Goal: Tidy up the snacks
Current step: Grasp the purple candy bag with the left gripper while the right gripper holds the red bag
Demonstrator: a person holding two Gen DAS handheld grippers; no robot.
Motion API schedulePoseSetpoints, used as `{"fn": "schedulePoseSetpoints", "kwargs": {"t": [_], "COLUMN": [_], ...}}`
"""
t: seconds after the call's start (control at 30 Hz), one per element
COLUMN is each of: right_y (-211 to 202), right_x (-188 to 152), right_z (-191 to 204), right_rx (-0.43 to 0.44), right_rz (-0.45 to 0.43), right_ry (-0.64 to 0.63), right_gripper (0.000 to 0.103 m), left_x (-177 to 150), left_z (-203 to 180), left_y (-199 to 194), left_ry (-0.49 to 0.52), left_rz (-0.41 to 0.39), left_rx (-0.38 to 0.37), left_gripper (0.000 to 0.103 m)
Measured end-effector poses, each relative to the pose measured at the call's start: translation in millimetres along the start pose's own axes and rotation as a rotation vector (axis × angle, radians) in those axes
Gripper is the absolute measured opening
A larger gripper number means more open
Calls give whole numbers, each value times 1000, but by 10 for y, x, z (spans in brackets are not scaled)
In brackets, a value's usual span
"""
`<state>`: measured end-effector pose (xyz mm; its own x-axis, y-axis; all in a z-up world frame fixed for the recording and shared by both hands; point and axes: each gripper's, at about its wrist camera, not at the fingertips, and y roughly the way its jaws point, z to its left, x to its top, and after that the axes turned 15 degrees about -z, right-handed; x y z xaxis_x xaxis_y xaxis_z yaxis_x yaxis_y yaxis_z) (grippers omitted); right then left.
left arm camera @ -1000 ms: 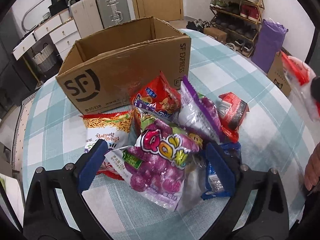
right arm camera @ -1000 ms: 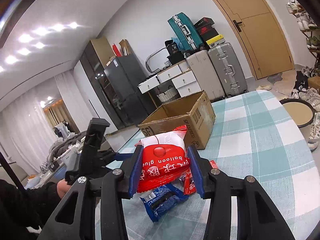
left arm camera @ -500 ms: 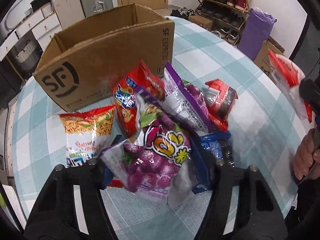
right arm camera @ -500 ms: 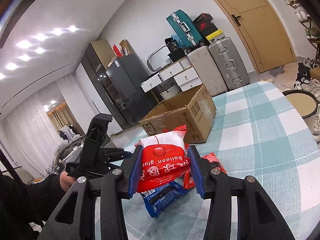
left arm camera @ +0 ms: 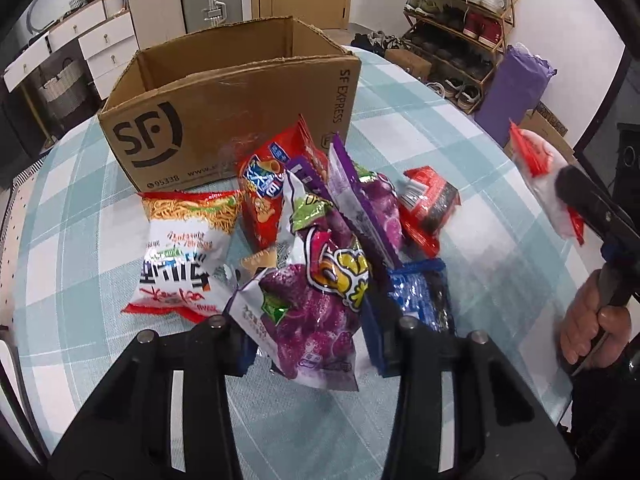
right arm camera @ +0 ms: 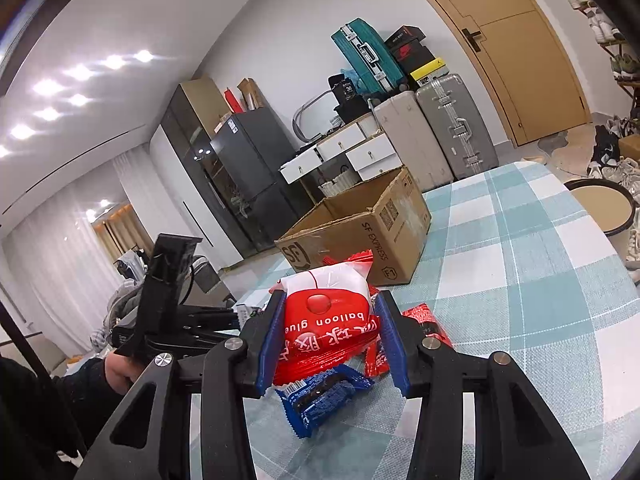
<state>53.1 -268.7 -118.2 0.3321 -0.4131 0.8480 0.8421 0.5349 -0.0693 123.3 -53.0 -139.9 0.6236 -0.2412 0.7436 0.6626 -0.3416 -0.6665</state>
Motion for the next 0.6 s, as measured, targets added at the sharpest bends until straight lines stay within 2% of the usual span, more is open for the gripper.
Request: {"fn": "schedulePoseSetpoints", "kwargs": {"t": [0.33, 0.6], "right_y": [-92, -166], "right_x": [12, -1], "right_z": [102, 401], "right_rx": [2, -7], "right_rz": [-34, -17], "right_ry": [-43, -83], "right_gripper": [45, 45], "left_x": [4, -79], "left_z": [-58, -63], "left_y": [-627, -1118], "left_ry": [-11, -35], "left_rz": [-98, -178], "left_rx": [52, 37], "left_gripper": [39, 39]}}
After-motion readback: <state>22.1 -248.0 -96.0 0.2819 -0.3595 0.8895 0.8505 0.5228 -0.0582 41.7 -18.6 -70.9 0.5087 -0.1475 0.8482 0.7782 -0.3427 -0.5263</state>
